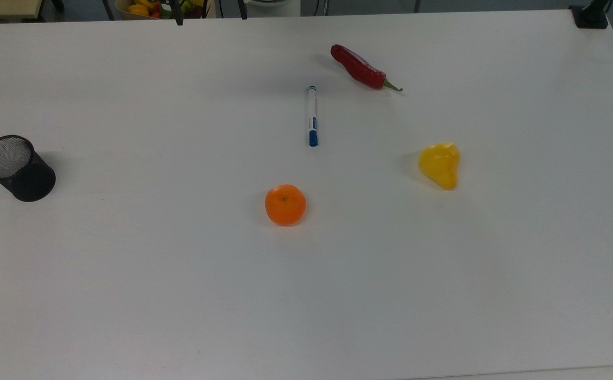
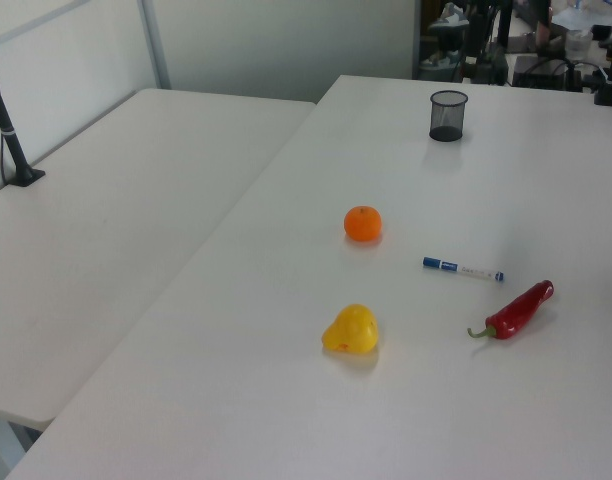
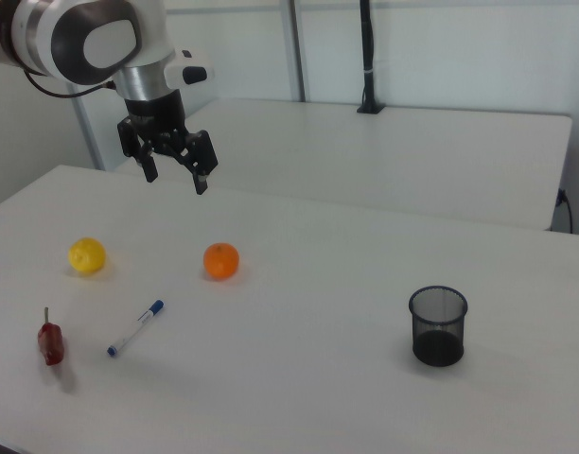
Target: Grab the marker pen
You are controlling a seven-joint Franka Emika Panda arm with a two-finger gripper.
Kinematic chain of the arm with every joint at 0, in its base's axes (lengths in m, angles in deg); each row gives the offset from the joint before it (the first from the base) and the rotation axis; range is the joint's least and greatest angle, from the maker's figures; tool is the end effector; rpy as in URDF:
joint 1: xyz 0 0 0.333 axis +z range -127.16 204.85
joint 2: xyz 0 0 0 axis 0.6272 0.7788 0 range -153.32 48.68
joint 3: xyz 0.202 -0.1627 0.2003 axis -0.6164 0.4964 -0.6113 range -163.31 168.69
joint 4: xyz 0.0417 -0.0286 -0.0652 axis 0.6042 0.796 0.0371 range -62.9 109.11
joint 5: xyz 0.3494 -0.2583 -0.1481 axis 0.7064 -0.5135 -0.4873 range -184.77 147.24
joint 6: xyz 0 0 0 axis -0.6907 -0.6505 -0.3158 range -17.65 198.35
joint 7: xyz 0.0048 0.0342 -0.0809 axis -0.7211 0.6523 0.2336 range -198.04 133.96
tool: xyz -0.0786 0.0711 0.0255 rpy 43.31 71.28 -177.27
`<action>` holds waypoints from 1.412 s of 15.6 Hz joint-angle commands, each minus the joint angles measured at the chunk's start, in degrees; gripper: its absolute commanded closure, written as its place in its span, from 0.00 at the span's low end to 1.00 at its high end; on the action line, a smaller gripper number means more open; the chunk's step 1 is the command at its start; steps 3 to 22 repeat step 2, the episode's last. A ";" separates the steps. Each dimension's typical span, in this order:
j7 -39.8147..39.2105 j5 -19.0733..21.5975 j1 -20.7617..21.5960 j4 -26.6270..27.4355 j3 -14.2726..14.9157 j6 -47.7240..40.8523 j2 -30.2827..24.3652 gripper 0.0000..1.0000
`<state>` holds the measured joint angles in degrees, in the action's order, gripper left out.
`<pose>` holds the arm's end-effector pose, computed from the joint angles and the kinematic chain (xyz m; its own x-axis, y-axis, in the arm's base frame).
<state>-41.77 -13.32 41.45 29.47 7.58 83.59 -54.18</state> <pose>0.6268 -0.0171 0.6107 0.9871 0.1121 0.1140 0.1215 -0.9894 -0.0793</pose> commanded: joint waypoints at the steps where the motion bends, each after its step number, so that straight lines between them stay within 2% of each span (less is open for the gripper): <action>1: -1.35 -0.53 0.91 0.58 1.00 1.36 -0.68 0.00; 22: -1.26 -0.53 1.00 0.66 0.99 1.36 -0.68 0.00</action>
